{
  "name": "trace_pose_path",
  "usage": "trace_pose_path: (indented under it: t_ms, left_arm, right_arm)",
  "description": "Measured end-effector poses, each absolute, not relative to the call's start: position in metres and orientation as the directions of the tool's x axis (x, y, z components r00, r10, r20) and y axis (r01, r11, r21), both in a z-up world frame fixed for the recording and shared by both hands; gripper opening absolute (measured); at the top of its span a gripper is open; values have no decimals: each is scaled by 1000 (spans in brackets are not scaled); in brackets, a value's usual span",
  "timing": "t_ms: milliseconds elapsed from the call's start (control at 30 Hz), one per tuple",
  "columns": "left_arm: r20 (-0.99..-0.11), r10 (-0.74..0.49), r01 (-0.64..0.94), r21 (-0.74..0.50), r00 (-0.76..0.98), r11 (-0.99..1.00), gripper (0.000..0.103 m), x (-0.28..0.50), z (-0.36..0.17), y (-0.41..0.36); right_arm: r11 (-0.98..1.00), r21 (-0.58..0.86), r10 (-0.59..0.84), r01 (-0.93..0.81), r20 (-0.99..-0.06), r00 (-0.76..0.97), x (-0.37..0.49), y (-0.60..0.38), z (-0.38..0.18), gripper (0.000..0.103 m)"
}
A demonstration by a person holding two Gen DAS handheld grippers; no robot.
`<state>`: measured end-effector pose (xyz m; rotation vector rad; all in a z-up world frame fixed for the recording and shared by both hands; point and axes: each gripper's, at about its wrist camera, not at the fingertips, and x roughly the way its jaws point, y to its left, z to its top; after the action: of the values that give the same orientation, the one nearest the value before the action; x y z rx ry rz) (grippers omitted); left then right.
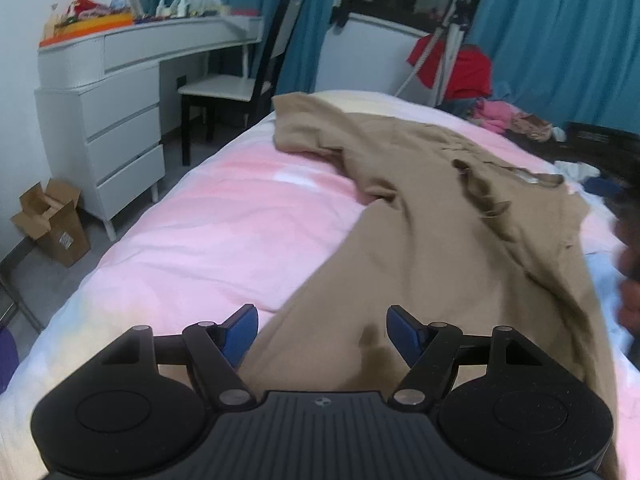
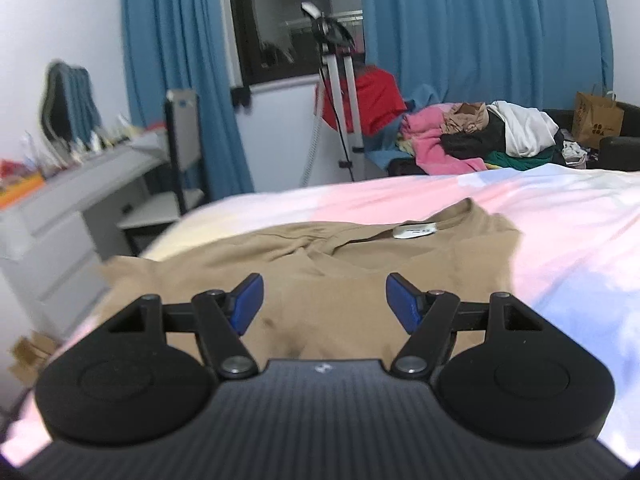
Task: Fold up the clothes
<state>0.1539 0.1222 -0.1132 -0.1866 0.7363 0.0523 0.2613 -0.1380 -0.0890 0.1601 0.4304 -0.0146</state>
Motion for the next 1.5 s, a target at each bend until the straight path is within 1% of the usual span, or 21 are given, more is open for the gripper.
trace_pose_path:
  t_ms: [200, 333, 433, 633, 700, 833, 1000, 1067, 1200, 1267, 1333, 1433, 1500]
  left_arm:
    - [-646, -65, -52, -160, 760, 986, 73, 121, -97, 109]
    - [-618, -90, 7, -136, 781, 991, 74, 93, -84, 96]
    - [-593, -126, 63, -125, 795, 990, 75, 72, -75, 86]
    - [-571, -253, 215, -134, 781, 967, 75, 42, -63, 53]
    - [-585, -308, 272, -152, 750, 950, 75, 34, -64, 35]
    - [-630, -435, 375, -236, 643, 896, 73, 19, -72, -9]
    - [-682, -471, 465, -213, 559, 859, 72, 0, -91, -74]
    - [-702, -480, 476, -224, 527, 851, 70, -1, -103, -95]
    - [-727, -462, 451, -232, 508, 862, 58, 9, -128, -120]
    - [-731, -463, 436, -249, 500, 865, 45, 13, -135, -120]
    - [-732, -471, 422, -273, 492, 865, 9, 17, -140, -113]
    - [-730, -488, 397, -316, 478, 861, 4, 22, -145, -102]
    - [-716, -527, 370, -386, 458, 845, 3, 28, -138, -84]
  right_arm:
    - [979, 201, 49, 32, -385, 922, 138, -171, -70, 70]
    - [972, 233, 67, 21, -363, 929, 55, -192, -57, 70]
    - [973, 222, 22, 62, -358, 933, 10, -213, -62, 70]
    - [944, 244, -123, 220, -359, 925, -29, -253, -79, 70]
    - [933, 243, -170, 265, -351, 921, -30, -264, -79, 70]
    - [912, 262, -223, 316, -327, 918, -32, -285, -80, 70]
    - [884, 279, -268, 376, -356, 895, -33, -309, -88, 70]
    - [871, 294, -277, 394, -369, 887, -34, -318, -92, 70]
    - [844, 323, -286, 428, -404, 869, -32, -332, -101, 70]
    - [836, 332, -283, 437, -421, 862, -30, -335, -105, 70]
    - [830, 339, -279, 442, -434, 856, -29, -337, -108, 70]
    - [830, 343, -268, 440, -446, 854, -26, -337, -110, 70]
    - [829, 352, -255, 435, -454, 854, -25, -337, -111, 70]
